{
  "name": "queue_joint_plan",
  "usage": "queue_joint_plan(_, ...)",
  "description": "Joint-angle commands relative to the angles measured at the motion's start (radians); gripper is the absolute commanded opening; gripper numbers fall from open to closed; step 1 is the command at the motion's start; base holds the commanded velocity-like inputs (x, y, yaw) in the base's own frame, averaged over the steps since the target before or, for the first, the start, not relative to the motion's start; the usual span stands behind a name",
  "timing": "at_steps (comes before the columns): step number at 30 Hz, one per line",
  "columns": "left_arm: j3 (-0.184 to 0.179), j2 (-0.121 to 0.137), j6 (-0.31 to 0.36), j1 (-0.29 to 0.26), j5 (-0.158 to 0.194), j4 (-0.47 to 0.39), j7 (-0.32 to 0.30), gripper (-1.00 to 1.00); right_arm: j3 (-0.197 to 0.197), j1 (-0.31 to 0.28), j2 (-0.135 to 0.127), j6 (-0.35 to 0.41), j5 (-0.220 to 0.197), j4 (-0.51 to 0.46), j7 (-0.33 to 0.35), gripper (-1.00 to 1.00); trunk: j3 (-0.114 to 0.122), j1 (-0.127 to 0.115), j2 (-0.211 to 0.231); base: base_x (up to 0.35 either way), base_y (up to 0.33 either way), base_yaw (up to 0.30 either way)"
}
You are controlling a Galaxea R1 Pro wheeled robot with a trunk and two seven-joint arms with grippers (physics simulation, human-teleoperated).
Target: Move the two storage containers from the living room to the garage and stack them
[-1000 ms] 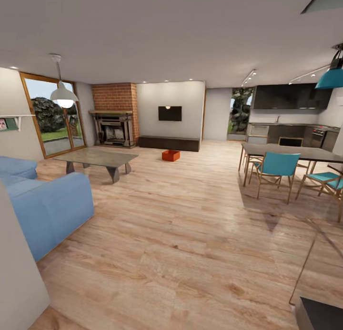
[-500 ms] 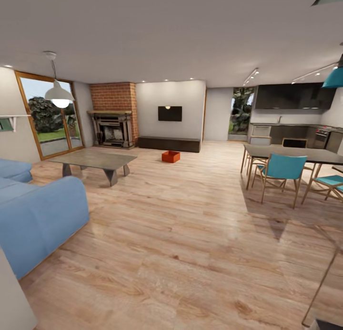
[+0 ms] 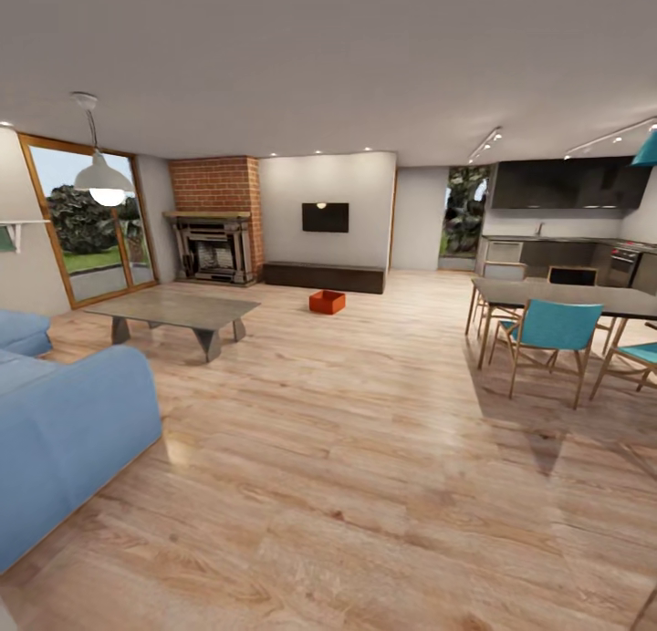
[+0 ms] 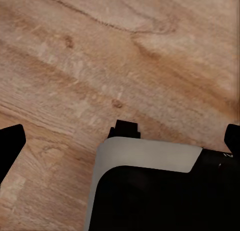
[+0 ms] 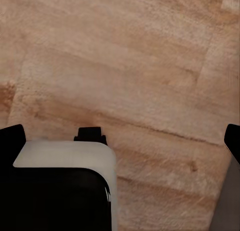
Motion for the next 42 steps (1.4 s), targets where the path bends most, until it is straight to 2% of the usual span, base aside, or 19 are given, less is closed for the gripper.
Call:
queue_joint_plan(1, -0.008, 0.000, -0.003, -0.001, 0.009, 0.001, 0.002, 1.00, 0.008, -0.001, 0.001, -0.006, -0.008, 0.003, 0.000, 1.00, -0.001, 0.001, -0.001, 0.325, 0.000, 0.000)
queue_joint_plan(42, -0.008, 0.000, -0.003, -0.001, 0.009, 0.001, 0.002, 1.00, 0.008, -0.001, 0.001, -0.005, -0.008, 0.003, -0.002, 1.00, -0.001, 0.001, -0.001, 0.325, 0.000, 0.000)
